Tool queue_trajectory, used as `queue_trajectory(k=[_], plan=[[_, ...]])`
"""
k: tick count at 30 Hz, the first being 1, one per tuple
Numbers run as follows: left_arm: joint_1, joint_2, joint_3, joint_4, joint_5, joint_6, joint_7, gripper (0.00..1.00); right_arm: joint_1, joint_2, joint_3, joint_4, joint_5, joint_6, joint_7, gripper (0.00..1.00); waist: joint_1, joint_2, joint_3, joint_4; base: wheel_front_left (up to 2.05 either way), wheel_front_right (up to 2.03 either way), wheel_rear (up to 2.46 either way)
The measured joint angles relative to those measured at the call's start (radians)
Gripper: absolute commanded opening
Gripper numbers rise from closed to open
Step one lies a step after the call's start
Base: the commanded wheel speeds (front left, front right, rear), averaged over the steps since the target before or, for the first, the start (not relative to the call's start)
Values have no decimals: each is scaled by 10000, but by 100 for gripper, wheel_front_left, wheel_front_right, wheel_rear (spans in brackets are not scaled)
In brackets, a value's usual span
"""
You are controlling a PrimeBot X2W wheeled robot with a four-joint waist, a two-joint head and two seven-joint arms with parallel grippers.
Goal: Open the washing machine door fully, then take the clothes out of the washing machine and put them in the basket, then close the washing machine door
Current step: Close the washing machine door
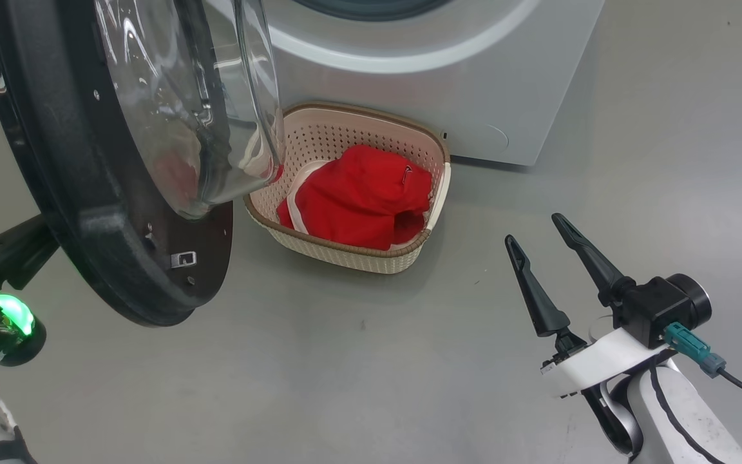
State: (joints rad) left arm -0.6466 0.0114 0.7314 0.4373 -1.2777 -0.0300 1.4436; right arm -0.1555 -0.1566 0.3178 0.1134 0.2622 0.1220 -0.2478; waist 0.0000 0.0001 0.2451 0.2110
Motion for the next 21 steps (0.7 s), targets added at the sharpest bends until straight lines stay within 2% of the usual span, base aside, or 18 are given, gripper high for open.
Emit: queue_trajectory(k=[8, 12, 21], plan=[[325, 4, -284, -387, -219, 203, 0, 0, 1, 44, 12, 17, 0, 0, 0, 100, 0, 0, -98, -242, 0, 0, 0], [420, 38, -663, -261, -811, 422, 0, 0, 5, 52, -48, 15, 0, 0, 0, 100, 0, 0, -107, -312, 0, 0, 0], [704, 25, -1254, -316, -1337, 529, -334, 0, 6, 82, -63, 15, 0, 0, 0, 100, 0, 0, -112, -392, 0, 0, 0]])
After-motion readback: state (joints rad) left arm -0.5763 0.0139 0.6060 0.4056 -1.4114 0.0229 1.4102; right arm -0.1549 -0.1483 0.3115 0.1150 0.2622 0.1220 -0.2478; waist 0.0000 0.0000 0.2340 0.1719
